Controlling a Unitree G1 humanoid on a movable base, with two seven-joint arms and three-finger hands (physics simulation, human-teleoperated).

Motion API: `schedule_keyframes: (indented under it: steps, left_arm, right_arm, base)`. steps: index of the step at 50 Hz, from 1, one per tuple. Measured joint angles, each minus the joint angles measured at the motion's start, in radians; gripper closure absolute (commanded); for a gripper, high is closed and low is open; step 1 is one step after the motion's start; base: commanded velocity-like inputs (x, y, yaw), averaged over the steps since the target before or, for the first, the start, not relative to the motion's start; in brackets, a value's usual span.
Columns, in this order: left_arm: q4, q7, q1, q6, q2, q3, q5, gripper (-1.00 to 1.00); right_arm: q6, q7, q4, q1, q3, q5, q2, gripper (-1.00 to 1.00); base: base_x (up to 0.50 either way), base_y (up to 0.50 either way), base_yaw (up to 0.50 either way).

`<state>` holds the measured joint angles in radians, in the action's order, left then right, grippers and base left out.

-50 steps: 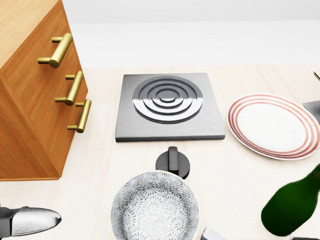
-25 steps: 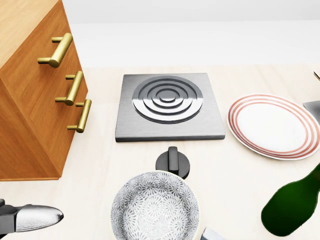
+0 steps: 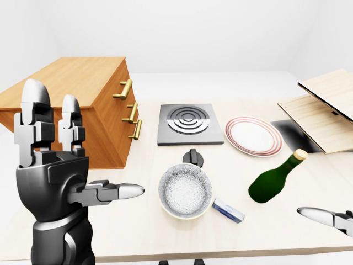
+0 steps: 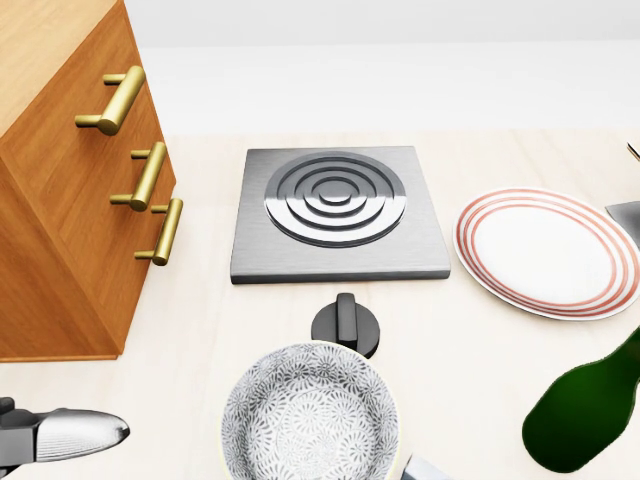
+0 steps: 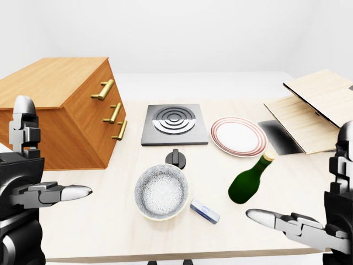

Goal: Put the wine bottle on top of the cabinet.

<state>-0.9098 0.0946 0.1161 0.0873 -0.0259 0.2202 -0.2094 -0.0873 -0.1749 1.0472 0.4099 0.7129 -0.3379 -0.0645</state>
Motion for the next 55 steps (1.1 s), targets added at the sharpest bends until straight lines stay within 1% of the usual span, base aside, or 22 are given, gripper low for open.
schedule_keyframes:
  steps: [8,17,34,55]
  left_arm:
    - [0.000,0.000,0.000,0.000,-0.001,0.002,-0.002,-1.00]
    - [-0.002,-0.001,-0.002,0.000,-0.001,0.002,-0.002,-1.00]
    - [0.002,-0.002,-0.004,0.000,-0.002,0.006,-0.005,-1.00]
    - [0.014,0.000,-0.002,0.000,-0.002,0.012,-0.010,-1.00]
  right_arm:
    - [0.000,-0.088,0.000,-0.083,0.049,0.060,0.065,-1.00]
    - [0.000,-0.129,0.000,-0.119,0.073,0.086,0.097,-1.00]
    - [0.000,-0.152,-0.026,-0.135,0.085,0.100,0.119,-1.00]
    - [0.000,-0.158,-0.071,-0.130,0.087,0.103,0.128,-1.00]
  base:
    - [0.00,0.00,0.00]
    - [0.00,0.00,0.00]
    - [0.00,0.00,0.00]
    - [0.00,0.00,0.00]
